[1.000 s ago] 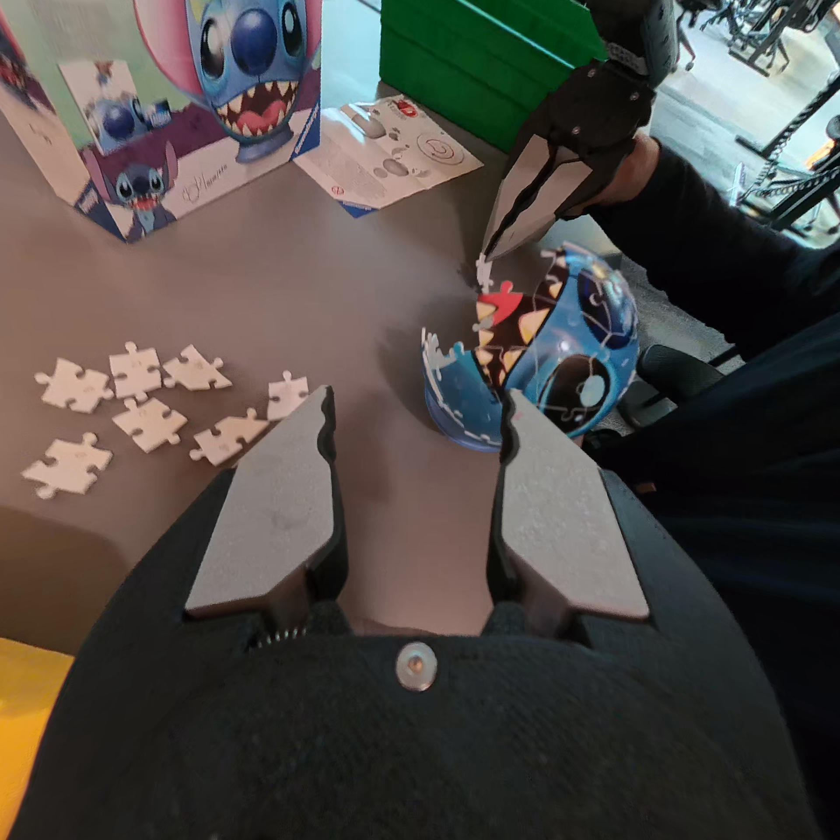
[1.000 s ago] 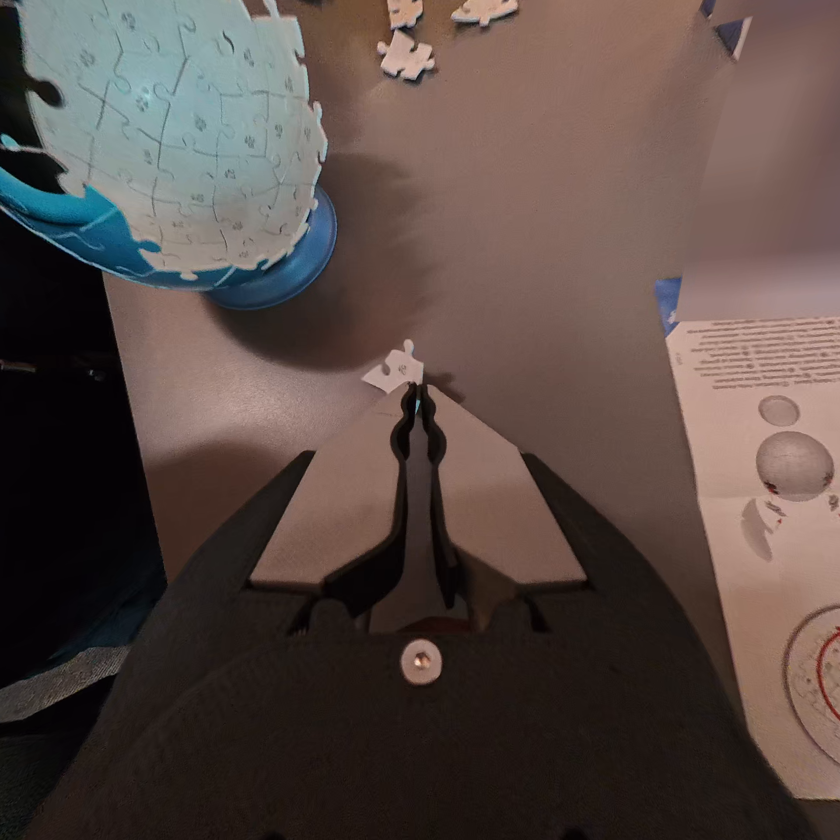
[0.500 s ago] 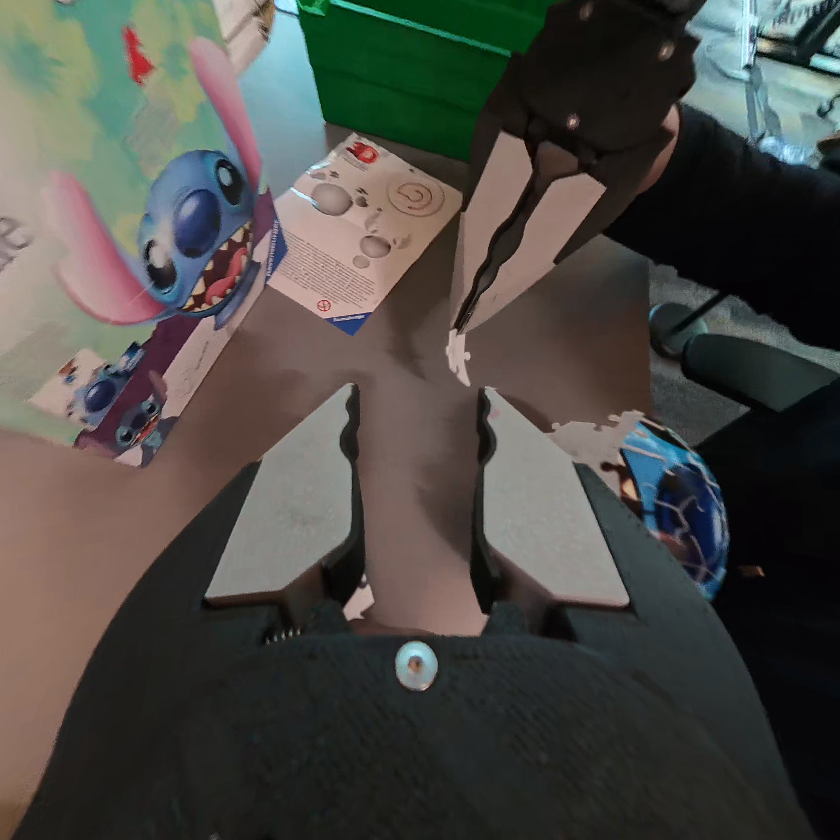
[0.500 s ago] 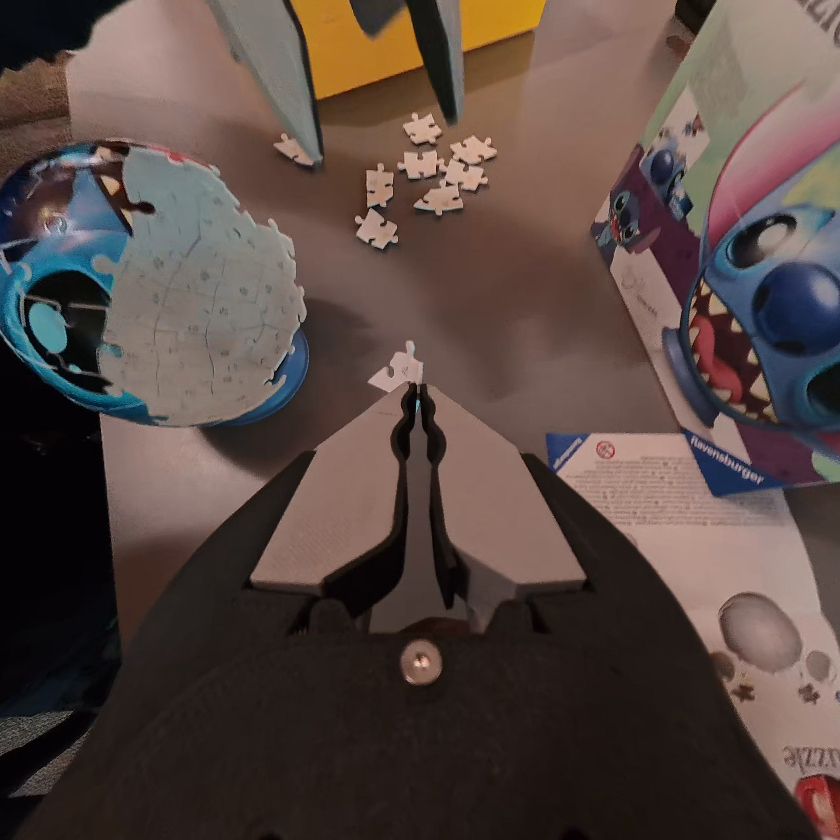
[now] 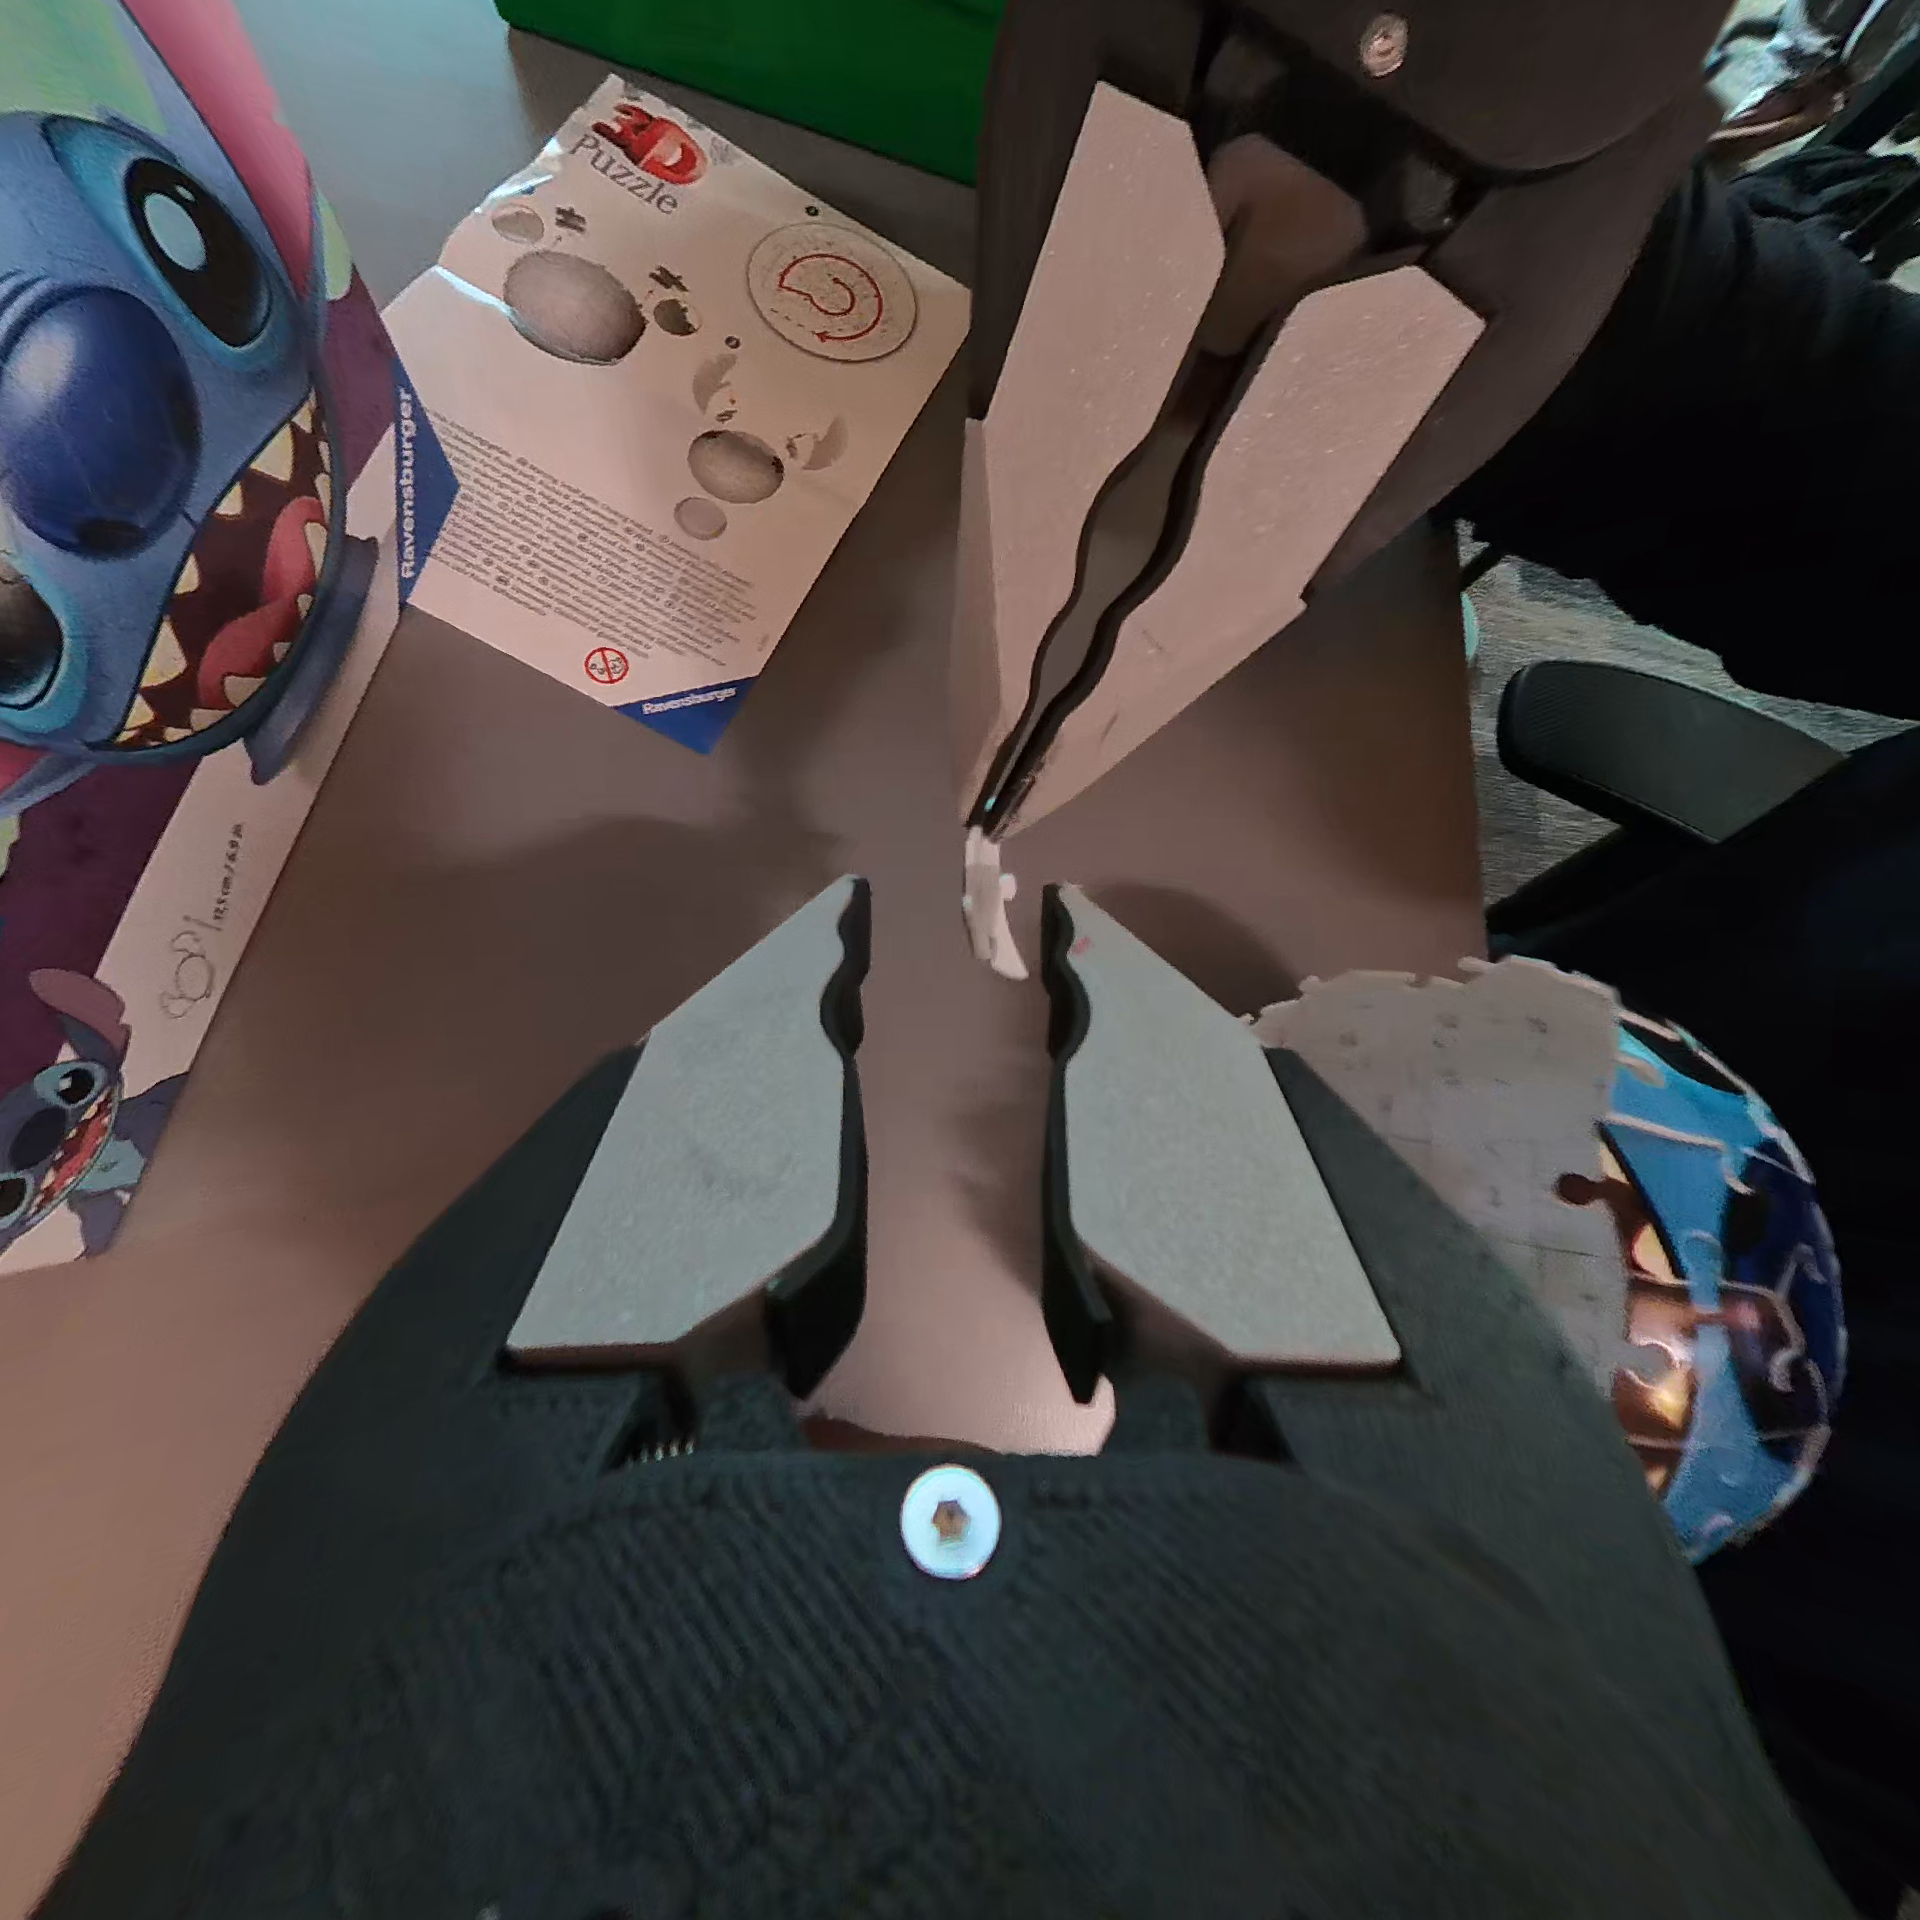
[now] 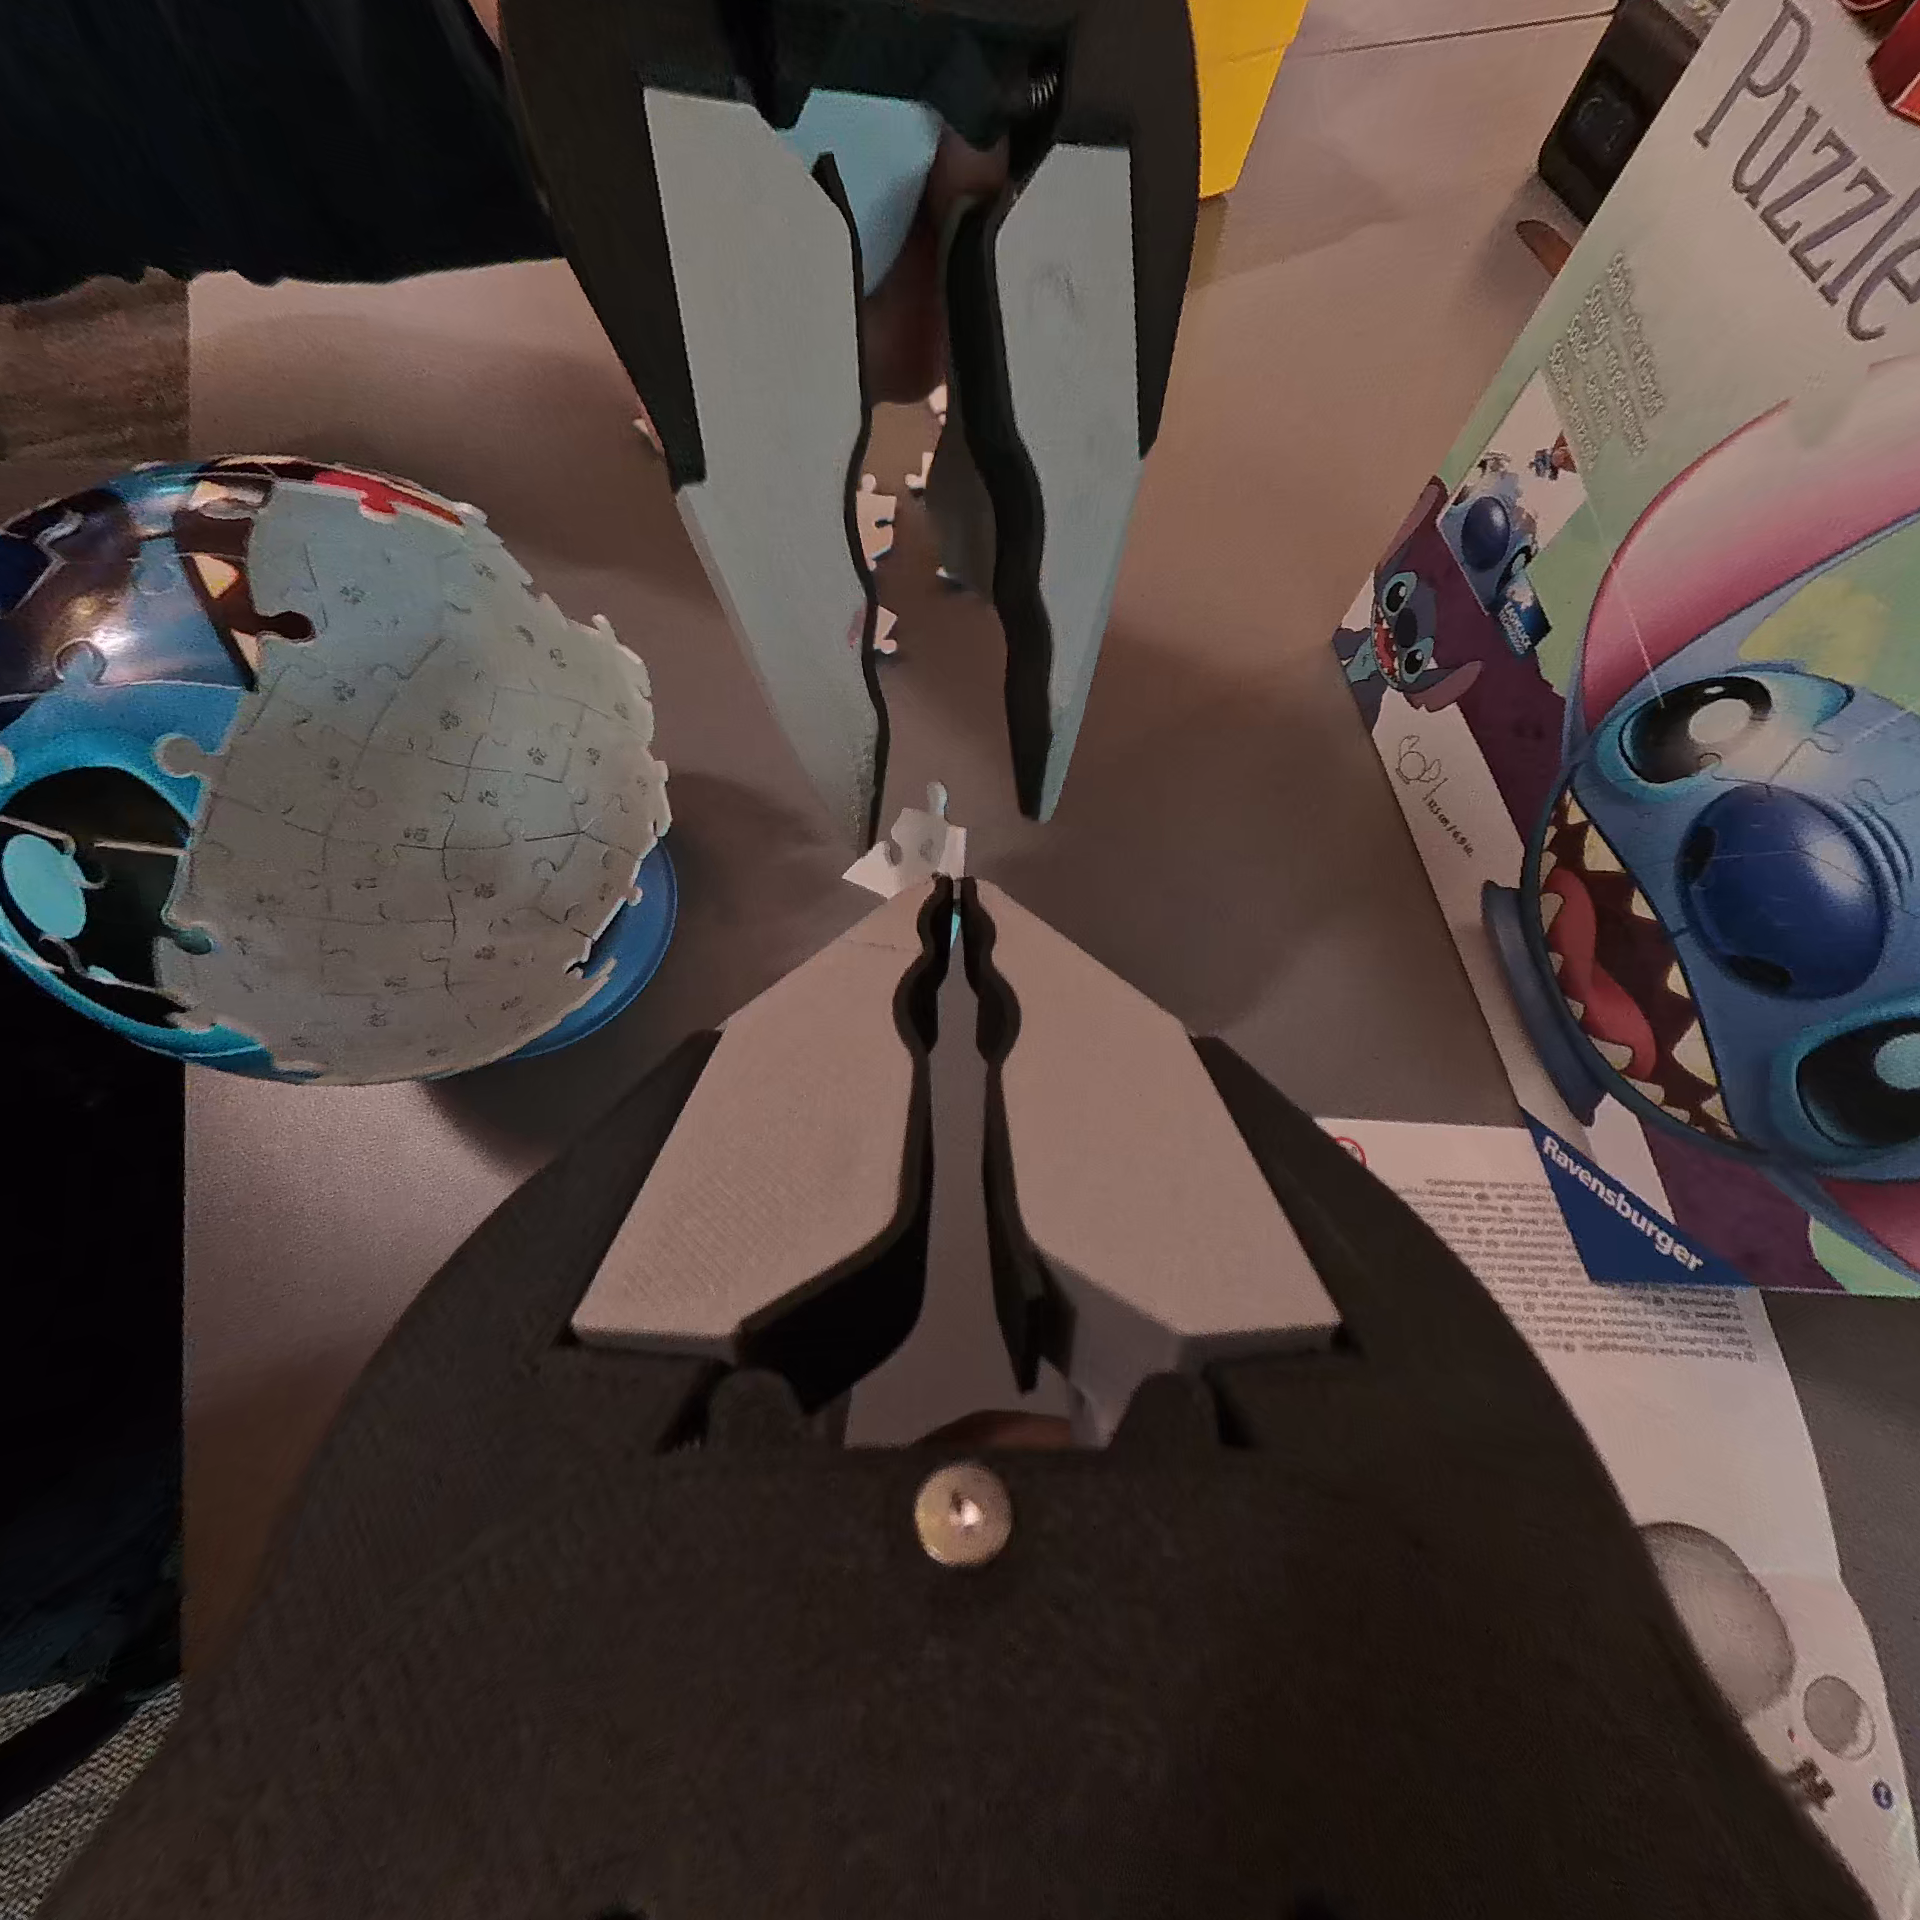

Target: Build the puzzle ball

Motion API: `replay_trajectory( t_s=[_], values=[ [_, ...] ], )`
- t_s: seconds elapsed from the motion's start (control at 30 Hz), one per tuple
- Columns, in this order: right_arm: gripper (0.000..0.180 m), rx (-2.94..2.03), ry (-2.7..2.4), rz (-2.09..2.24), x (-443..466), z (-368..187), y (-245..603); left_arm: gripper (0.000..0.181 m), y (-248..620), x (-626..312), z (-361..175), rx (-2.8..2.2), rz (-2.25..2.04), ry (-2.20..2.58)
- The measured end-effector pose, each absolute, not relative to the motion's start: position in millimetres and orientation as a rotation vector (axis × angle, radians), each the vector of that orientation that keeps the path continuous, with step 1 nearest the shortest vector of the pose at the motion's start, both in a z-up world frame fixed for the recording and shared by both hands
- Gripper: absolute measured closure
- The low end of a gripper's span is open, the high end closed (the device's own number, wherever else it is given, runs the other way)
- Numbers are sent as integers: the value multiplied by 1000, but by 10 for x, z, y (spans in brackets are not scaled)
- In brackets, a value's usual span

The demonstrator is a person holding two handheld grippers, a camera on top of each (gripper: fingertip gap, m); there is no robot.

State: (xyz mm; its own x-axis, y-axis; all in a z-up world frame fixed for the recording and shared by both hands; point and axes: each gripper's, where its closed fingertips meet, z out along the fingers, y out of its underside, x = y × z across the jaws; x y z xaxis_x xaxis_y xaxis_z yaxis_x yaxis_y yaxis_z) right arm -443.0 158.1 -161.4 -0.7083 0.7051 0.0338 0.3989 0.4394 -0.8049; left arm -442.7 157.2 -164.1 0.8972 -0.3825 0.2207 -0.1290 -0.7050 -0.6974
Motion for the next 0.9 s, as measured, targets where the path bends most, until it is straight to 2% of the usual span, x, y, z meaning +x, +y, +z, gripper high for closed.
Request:
replay_trajectory(
  t_s=[0.03, 0.1, 0.27, 0.43, 0.53, 0.7, 0.83, 0.9],
  values=[
    [180, -936, -2331, 1162, -4447, -1614, 1572, 155, 1578, -4418, -1654, -2337, -473, 368],
    [180, -927, -2332, 1173, -4479, -1608, 1552, 181, 1581, -4409, -1686, -2330, -485, 386],
    [180, -961, -2285, 1222, -4569, -1575, 1577, 181, 1612, -4494, -1650, -2256, -412, 330],
    [177, -1025, -2114, 1494, -4570, -1340, 1642, 181, 1668, -4560, -1245, -1952, -444, 172],
    [167, -1075, -2045, 1584, -4618, -1292, 1708, 181, 1669, -4606, -1162, -1885, -430, 136],
    [169, -1074, -2024, 1719, -4593, -1244, 1647, 181, 1651, -4606, -1117, -1849, -452, 125],
    [180, -1048, -2045, 1772, -4580, -1245, 1536, 181, 1629, -4546, -1151, -1834, -481, 118],
    [180, -1046, -2061, 1773, -4580, -1272, 1508, 181, 1599, -4546, -1176, -1840, -475, 126]
  ],
)
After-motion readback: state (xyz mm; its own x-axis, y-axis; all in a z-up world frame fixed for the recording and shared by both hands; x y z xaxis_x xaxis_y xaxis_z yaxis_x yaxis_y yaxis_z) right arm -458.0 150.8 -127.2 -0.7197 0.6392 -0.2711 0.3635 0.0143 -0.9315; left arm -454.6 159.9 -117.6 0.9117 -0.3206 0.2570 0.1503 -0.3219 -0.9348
